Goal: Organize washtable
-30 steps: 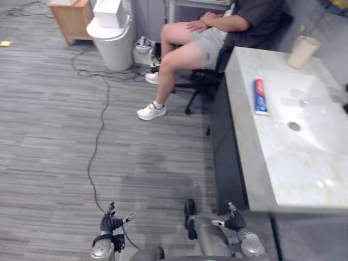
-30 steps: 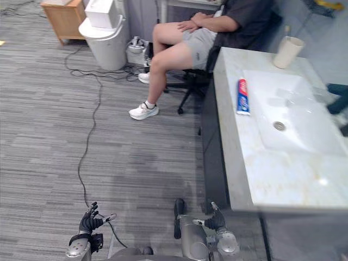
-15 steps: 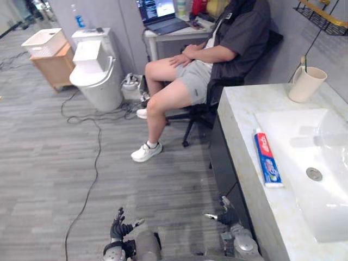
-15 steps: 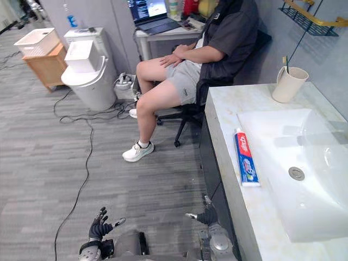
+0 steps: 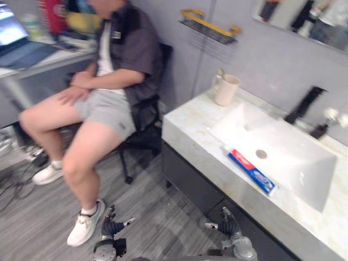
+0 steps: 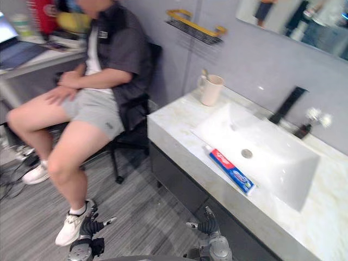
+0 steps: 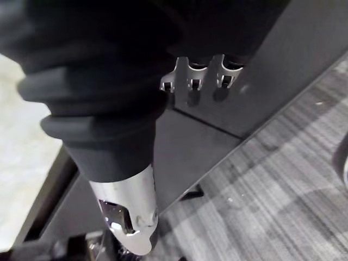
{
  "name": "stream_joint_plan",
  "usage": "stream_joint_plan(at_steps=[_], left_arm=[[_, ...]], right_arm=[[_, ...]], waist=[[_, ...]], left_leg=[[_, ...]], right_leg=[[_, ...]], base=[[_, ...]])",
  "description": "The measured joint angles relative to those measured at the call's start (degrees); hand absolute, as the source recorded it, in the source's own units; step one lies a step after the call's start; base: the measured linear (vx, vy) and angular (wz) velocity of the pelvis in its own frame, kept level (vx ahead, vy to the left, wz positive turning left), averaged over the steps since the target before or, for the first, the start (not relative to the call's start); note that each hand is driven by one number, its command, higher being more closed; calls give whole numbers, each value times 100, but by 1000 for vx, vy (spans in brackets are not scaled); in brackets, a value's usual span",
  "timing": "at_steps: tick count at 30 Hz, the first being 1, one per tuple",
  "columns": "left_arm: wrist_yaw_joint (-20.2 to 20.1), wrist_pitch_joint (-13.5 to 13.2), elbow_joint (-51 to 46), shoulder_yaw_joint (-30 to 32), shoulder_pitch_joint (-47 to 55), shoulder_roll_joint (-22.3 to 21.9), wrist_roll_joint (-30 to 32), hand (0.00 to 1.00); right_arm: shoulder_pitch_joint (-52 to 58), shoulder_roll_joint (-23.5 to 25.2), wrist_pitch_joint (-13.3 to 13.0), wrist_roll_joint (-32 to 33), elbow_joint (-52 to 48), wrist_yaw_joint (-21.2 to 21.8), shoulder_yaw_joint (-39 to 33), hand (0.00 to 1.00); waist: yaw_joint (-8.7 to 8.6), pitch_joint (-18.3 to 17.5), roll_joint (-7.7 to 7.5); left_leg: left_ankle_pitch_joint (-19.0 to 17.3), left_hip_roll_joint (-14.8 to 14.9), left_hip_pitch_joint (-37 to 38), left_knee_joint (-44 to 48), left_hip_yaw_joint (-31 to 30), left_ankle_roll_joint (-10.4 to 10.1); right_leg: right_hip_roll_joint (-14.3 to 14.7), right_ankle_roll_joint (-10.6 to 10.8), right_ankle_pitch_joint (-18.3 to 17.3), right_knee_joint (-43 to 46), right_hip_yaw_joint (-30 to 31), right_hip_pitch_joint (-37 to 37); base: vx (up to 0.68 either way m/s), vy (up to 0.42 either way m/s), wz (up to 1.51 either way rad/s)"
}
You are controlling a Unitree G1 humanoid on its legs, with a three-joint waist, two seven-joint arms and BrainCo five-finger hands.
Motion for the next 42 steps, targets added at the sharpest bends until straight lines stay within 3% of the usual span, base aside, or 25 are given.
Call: stream_joint_plan(at_steps=[1,3,4,5,6,7,9,10,11,13,14,15,16,20,21,27,37,40,42], left_arm=[[-5,4,81,0,-32,51,-1,0],[-25,32,181,9,-39,16,6,0],[-63,31,161,8,-50,-74,8,0],[-120,27,97,7,-43,-188,8,0],[-135,27,95,6,-11,-232,7,0],[-144,31,101,-7,73,-303,8,0],[-141,43,92,-10,112,-346,6,0],[-129,43,23,-12,113,-424,2,0],[-126,41,-6,-21,112,-469,2,0],[-117,34,-15,-58,53,-550,2,0],[-114,33,-15,-58,34,-550,-3,0],[-107,31,-15,-53,29,-548,-3,0],[-93,29,-26,-5,8,-482,-4,0],[-17,107,9,62,74,-390,-15,0],[-31,96,339,67,252,-486,3,0],[-31,96,348,62,247,-487,0,0],[-26,111,812,-229,-74,-375,-473,0],[-11,113,798,310,-118,-78,-524,0],[36,116,725,1051,-102,437,-513,0]], right_arm=[[43,-43,0,0,99,-4,-122,0],[121,-199,3,7,154,-11,-404,0],[257,-309,3,24,145,-19,-553,0],[335,-429,-1,80,107,-25,-594,0],[321,-442,6,103,102,-35,-628,0],[322,-520,17,173,113,-68,-687,0],[272,-509,18,252,116,-132,-820,0],[272,-505,22,270,116,-156,-848,0],[264,-514,22,276,127,-156,-903,0],[184,-533,26,281,241,-174,-1079,0],[170,-539,26,281,268,-176,-1105,0],[174,-541,26,284,267,-177,-1112,0],[237,-456,42,290,283,-172,-1164,0],[345,-388,95,345,289,-177,-1242,0],[424,-306,194,460,392,-230,-1421,0],[424,-306,194,509,392,-230,-1424,0],[152,-342,164,1374,846,-248,-1474,0],[-13,-448,190,1468,969,-269,-1733,0],[-8,-671,197,1471,1014,-250,-1842,0]], waist=[[-35,25,-13],[-140,133,128],[-165,206,220],[-113,311,406],[-100,370,445],[-86,394,488],[-46,434,408],[20,456,367],[46,455,363],[40,437,408],[40,430,443],[39,386,531],[17,297,457],[50,245,267],[182,37,199],[181,40,194],[165,87,160],[164,179,140],[180,228,183]], left_leg=[[-1,-33,48,78,-10,0],[-37,66,203,343,-46,-59],[-35,309,149,952,-83,-61],[24,668,-77,1964,-387,3],[105,798,-260,2426,-589,71],[16,879,-608,3036,-1186,47],[-244,683,-860,2858,-1704,-69],[-291,436,-960,2290,-2118,-127],[-298,271,-1008,1959,-2451,-176],[-222,-251,-999,656,-3739,-359],[-172,-258,-995,477,-3851,-383],[156,-229,-1006,246,-3873,-391],[233,-269,-852,149,-3693,-417],[302,-535,-695,-76,-3343,-255],[1325,-1256,452,-2235,-3016,261],[1326,-1256,453,-2235,-3016,261],[1445,-1269,473,-2386,-3242,282],[1457,-1269,469,-2386,-3405,272],[1458,-1273,462,-2386,-3479,271]], right_leg=[[158,-231,303,-335,-63,10],[341,-348,461,-606,49,251],[539,-281,412,-835,215,473],[809,-314,368,-1026,430,728],[921,-386,339,-1085,564,834],[1068,-466,299,-1116,848,908],[1135,-419,318,-1129,1289,1005],[1148,-409,314,-1124,1614,1056],[1152,-392,308,-1120,1756,1065],[1212,-305,284,-1120,2292,1066],[1252,-277,274,-1118,2393,1082],[1323,-213,241,-1101,2533,1112],[1230,-57,240,-1138,2765,1233],[901,190,309,-1371,2935,1262],[227,640,629,-1998,2907,1594],[227,642,627,-1999,2908,1594],[218,631,643,-2154,2639,1714],[223,611,683,-2277,2459,1856],[222,611,688,-2329,2362,1916]], base=[[210,-64,-68],[203,-90,-52],[125,-103,-74],[134,-122,-87],[165,-97,-118],[167,-48,-106],[221,-63,-136],[273,-42,-135],[219,9,-137],[223,116,-129],[214,142,-108],[273,176,-92],[281,183,-76],[218,201,-27],[33,41,0],[0,0,0],[-6,-11,12],[-3,-44,27],[11,-41,20]])
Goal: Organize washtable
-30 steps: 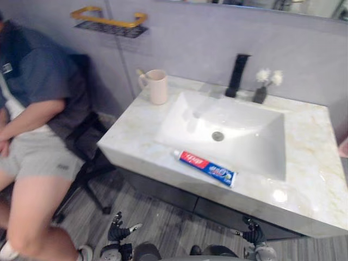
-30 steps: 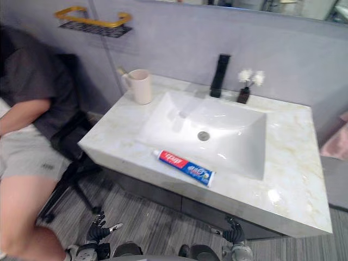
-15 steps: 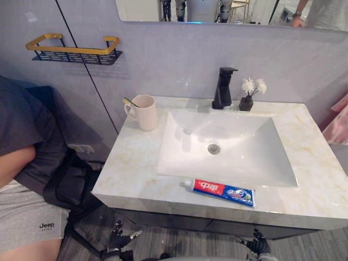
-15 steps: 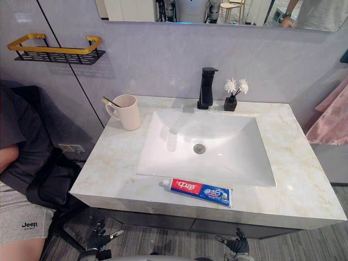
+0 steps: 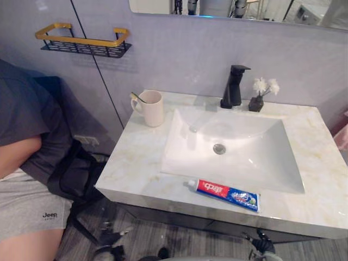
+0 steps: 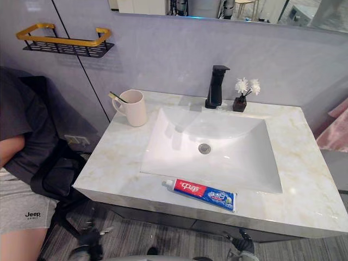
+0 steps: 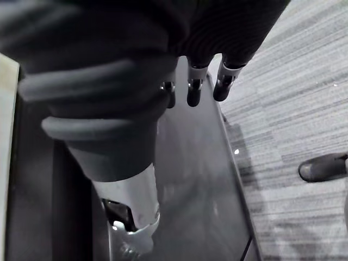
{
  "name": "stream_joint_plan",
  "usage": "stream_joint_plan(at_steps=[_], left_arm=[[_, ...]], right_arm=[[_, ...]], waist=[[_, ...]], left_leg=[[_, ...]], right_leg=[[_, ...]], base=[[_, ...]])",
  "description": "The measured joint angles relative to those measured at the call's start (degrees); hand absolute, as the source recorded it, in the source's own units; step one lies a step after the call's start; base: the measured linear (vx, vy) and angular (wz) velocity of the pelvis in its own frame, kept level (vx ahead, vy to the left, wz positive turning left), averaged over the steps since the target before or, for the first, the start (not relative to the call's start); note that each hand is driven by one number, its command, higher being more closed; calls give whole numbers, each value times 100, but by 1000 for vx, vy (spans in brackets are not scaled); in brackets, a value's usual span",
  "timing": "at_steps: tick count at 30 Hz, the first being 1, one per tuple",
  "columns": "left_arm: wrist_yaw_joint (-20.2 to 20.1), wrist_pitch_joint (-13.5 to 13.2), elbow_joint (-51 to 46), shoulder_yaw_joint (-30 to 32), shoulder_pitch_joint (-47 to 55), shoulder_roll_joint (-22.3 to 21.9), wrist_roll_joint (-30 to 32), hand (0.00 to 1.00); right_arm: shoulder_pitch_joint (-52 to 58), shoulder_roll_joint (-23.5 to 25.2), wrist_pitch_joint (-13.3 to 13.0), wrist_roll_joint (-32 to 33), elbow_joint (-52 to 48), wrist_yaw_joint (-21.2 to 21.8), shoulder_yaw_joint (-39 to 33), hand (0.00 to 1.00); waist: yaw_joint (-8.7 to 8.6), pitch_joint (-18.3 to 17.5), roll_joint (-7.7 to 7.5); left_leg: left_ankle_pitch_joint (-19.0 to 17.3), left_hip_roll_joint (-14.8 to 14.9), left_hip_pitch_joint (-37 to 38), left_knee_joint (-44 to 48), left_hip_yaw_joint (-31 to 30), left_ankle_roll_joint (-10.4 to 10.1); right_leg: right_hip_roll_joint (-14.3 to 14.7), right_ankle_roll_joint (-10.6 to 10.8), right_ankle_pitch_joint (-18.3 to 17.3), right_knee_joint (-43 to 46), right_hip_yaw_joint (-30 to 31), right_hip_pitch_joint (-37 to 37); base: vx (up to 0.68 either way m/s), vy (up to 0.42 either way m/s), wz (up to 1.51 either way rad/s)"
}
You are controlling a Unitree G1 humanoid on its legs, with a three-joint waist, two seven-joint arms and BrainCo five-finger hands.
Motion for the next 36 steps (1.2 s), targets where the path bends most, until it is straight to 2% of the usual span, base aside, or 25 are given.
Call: stream_joint_plan(at_steps=[4,6,7,9,10,13,15,16,18,19,21,24,26,30,32,34,36], left_arm=[[203,2,-803,940,148,613,44,0],[287,-1,-1604,1295,177,828,64,0],[400,-7,-2394,1455,178,965,98,0],[530,-12,-3309,1511,171,1061,247,0],[616,-15,-4095,1512,122,1075,369,0],[752,-46,-5341,1294,-52,1081,643,0],[836,-163,-6334,659,-286,1121,948,0],[831,-214,-6507,394,-369,1144,1030,0],[798,-378,-6856,-858,-750,1222,1284,0],[760,-391,-6902,-1227,-872,1227,1356,0],[518,-472,-6935,-2572,-1272,1359,1660,0],[57,-574,-6713,-3835,-1781,1397,2051,0],[-121,-592,-6384,-4320,-2097,1341,2239,0],[-311,-570,-5781,-4915,-2389,1150,2469,0],[-445,-522,-5327,-5422,-2559,948,2788,0],[-557,-500,-4867,-5679,-2618,788,2993,0],[-582,-450,-4608,-5799,-2618,719,3068,0]], right_arm=[[50,-170,-2,-1,-22,22,-77,0],[150,-168,-26,-1,-66,20,-131,0],[280,-158,-27,-5,-173,21,-186,0],[409,-146,-35,-5,-282,16,-220,0],[466,-144,-60,-5,-283,16,-255,0],[501,-133,-66,-1,-287,10,-341,0],[610,-87,-64,5,-380,10,-385,0],[646,-80,-67,21,-399,16,-381,0],[667,-89,-70,107,-439,19,-374,0],[660,-93,-75,108,-442,20,-367,0],[600,-106,-84,112,-459,68,-244,0],[488,-122,-102,133,-459,138,-44,0],[473,-124,-104,157,-456,147,53,0],[373,-123,-103,162,-417,257,100,0],[325,-127,-102,163,-405,258,217,0],[260,-123,-102,163,-405,262,295,0],[223,-122,-103,163,-405,268,296,0]], waist=[[29,100,74],[132,123,98],[177,125,105],[246,135,122],[283,134,125],[289,134,126],[293,129,138],[294,118,151],[282,79,210],[269,68,227],[121,48,259],[-44,48,258],[-52,45,253],[-188,21,208],[-226,3,170],[-346,4,147],[-360,4,147]], left_leg=[[1,-6,-10,1,-45,-2],[1,-7,-34,1,-92,-3],[3,-15,-60,2,-154,-4],[16,-35,-78,5,-226,7],[10,-60,-115,72,-287,5],[5,-98,-231,172,-411,7],[7,-115,-281,258,-539,7],[7,-116,-298,279,-567,6],[6,-130,-370,351,-637,3],[10,-127,-380,352,-650,-2],[46,-104,-386,356,-687,-48],[79,-57,-383,361,-684,-90],[85,-28,-379,374,-664,-100],[138,12,-458,370,-650,-129],[183,23,-492,363,-627,-122],[203,24,-448,323,-612,-118],[203,31,-427,310,-569,-117]], right_leg=[[-11,1,18,-82,-119,86],[-16,0,19,-84,-194,88],[-61,0,19,-84,-272,104],[-79,0,19,-88,-368,144],[-92,0,19,-87,-412,163],[-102,-1,20,-83,-558,165],[-120,-3,19,-62,-684,204],[-111,-3,19,-62,-710,214],[-95,-4,18,-62,-735,216],[-93,-5,18,-62,-745,212],[-83,-12,14,-20,-766,206],[-39,-45,13,49,-715,155],[10,-56,19,58,-708,152],[21,-79,14,127,-695,34],[28,-92,24,135,-662,-26],[32,-96,39,113,-665,-32],[53,-101,67,85,-616,-37]], base=[[5,-27,14],[-4,-27,15],[12,-14,23],[9,-14,24],[-11,-16,21],[-27,-18,28],[-40,-17,30],[-49,-29,25],[-68,-27,18],[-84,-18,10],[-86,-19,7],[-88,-26,-6],[-85,-41,-6],[-51,-14,1],[-34,-8,-5],[-24,-9,-8],[-23,-10,-18]])
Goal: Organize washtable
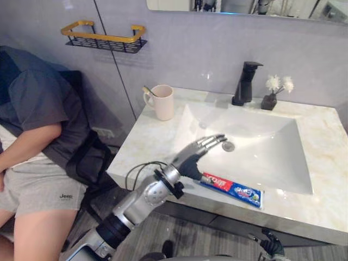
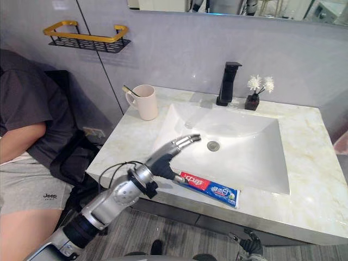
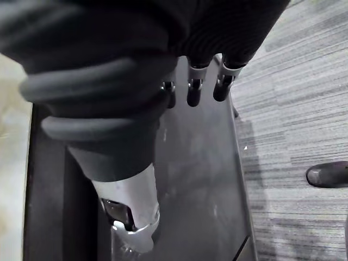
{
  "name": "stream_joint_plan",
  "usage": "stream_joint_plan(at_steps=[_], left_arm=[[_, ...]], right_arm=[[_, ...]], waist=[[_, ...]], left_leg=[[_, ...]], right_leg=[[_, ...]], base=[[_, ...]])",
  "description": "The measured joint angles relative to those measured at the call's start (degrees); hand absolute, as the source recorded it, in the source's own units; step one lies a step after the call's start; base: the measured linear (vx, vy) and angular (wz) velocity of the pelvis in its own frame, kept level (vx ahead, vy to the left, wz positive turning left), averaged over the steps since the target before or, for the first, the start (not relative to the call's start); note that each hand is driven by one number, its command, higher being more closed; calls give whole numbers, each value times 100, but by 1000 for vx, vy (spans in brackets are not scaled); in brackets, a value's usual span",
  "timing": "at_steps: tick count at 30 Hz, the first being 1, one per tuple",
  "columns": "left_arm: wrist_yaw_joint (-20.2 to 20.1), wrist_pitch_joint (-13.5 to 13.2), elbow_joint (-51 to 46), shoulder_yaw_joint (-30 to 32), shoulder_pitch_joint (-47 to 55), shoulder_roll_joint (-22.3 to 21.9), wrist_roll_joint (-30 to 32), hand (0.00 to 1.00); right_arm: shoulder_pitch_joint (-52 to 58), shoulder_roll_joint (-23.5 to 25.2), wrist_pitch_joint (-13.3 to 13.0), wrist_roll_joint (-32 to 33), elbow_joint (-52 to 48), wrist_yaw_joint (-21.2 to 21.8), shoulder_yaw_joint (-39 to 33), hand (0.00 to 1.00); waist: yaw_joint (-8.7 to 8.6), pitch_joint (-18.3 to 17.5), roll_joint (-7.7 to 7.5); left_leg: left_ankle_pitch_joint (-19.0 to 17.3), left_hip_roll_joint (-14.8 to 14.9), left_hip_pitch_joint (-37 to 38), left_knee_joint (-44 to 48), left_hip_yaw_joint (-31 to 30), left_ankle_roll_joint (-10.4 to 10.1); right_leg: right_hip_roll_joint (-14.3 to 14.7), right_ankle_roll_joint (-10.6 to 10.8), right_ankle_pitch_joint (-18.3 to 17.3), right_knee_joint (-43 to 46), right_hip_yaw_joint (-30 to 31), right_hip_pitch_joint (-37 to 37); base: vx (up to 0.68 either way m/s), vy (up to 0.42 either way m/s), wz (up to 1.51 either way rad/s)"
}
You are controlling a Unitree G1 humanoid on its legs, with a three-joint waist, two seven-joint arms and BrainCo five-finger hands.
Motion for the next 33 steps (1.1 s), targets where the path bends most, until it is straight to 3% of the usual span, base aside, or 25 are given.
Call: stream_joint_plan(at_steps=[8,9,17,21,23,29,33], left_arm=[[-110,78,551,-88,-2,-49,393,0],[-104,73,566,-88,-2,-53,394,100],[-92,80,1071,-140,-265,-123,1047,100],[-92,179,1155,-103,-433,-228,1048,100],[-90,205,1255,24,-491,-247,1050,100],[-92,209,1261,262,-481,-186,964,100],[-91,311,1008,689,-124,-165,814,100]], right_arm=[[-81,7,0,-4,1,-16,44,0],[-84,6,-1,-4,2,-18,53,0],[-202,2,-1,-4,5,-23,233,0],[-253,-3,-2,-6,5,-20,282,0],[-314,-14,-2,-6,5,-17,383,0],[-360,-14,-11,-4,-37,-18,367,0],[-329,7,-17,7,-377,-57,-193,0]], waist=[[-20,14,-23],[-25,14,-23],[-158,22,-29],[-190,25,-21],[-292,49,-18],[-285,79,6],[-302,118,91]], left_leg=[[74,42,56,-181,87,7],[74,42,56,-183,88,7],[150,88,68,-306,135,-6],[147,97,109,-306,244,-8],[147,106,114,-307,262,-9],[107,164,157,-307,440,-51],[90,221,163,-306,579,-71]], right_leg=[[50,7,125,-189,78,9],[50,10,128,-198,78,11],[71,-7,244,-377,114,23],[72,-5,254,-380,218,20],[76,-4,261,-383,235,17],[122,-29,304,-443,413,5],[171,-64,347,-475,565,-42]], base=[[-13,-6,-6],[0,0,0],[-21,-11,-3],[-29,-10,-12],[-39,-15,-7],[-25,-19,-14],[-25,-27,-21]])
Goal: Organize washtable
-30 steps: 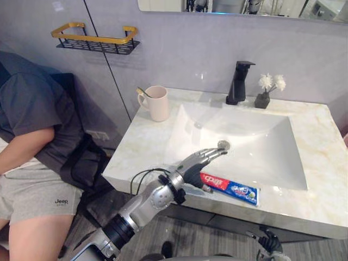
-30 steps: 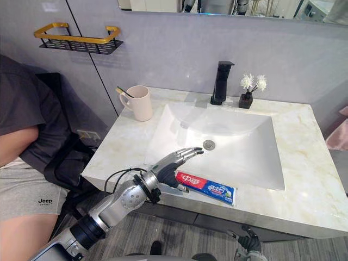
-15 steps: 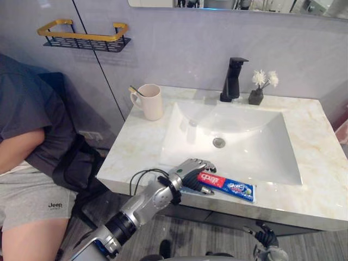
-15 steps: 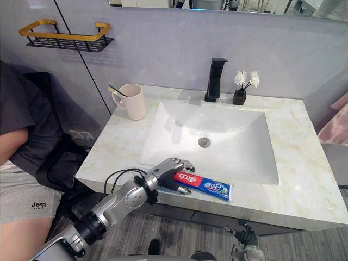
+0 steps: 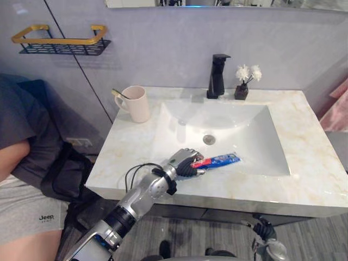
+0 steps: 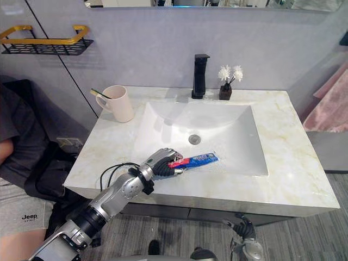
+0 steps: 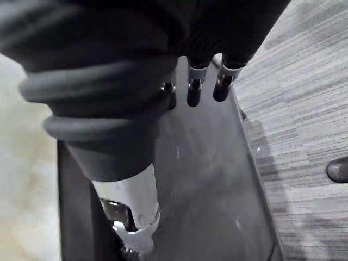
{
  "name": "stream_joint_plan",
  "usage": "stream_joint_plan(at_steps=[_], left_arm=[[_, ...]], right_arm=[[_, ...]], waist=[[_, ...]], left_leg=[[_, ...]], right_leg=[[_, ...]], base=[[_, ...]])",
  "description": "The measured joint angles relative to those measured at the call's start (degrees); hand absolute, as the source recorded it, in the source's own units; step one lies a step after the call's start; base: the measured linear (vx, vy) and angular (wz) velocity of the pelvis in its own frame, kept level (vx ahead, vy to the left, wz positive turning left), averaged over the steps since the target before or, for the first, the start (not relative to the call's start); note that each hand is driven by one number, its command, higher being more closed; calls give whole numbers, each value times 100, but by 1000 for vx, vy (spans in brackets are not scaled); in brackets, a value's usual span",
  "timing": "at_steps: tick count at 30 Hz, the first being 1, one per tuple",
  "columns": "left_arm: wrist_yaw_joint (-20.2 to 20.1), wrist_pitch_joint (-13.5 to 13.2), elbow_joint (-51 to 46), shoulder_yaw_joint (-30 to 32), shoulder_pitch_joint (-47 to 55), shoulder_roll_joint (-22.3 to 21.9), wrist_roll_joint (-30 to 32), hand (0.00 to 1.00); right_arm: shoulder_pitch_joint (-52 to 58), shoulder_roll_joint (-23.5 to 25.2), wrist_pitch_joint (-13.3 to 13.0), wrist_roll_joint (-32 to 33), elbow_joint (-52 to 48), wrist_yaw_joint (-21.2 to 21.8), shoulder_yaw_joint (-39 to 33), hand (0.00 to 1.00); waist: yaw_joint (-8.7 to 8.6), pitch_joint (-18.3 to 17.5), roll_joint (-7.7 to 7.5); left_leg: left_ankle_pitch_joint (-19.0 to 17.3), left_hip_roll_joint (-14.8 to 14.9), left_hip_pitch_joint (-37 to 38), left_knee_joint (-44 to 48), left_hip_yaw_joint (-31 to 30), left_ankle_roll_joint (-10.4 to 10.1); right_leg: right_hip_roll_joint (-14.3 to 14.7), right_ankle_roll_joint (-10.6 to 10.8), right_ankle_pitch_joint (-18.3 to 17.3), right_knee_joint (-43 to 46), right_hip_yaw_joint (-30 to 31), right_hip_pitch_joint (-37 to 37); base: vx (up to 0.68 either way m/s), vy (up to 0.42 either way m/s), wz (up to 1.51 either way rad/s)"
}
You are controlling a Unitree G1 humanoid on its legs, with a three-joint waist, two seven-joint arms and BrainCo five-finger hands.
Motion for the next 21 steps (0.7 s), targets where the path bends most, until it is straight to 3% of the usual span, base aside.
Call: stream_joint_plan(at_steps=[6,11,16,19,21], left_arm=[[189,152,-676,760,896,-86,-238,100],[271,207,-1360,1150,1153,-294,-525,100],[375,176,-1969,1415,1199,-437,-727,100],[380,123,-2035,1619,1340,-414,-782,100],[376,122,-2053,1733,1413,-376,-909,100]], right_arm=[[230,89,-3,-23,-1407,-826,-1806,0],[203,46,59,-77,-2912,-1380,-2734,0],[-161,-279,121,-247,-4651,-1760,-2921,0],[-838,-1027,-174,-299,-5150,-1840,-2570,0],[-1457,-1562,-541,-152,-5514,-1641,-1950,0]], waist=[[27,16,2],[58,11,-19],[116,-4,-41],[169,-22,-52],[218,-27,-49]], left_leg=[[-89,97,41,0,241,-22],[-134,134,68,1,388,-22],[-153,146,91,6,485,-16],[-152,146,97,34,500,-14],[-151,145,96,57,478,-13]], right_leg=[[77,-18,11,12,246,-64],[101,-15,9,85,372,-104],[111,-7,4,148,465,-149],[129,-7,5,181,490,-164],[154,-7,6,200,485,-161]], base=[[-15,-24,-20],[4,-16,-16],[-24,-9,-12],[-39,-12,-4],[-39,-23,2]])
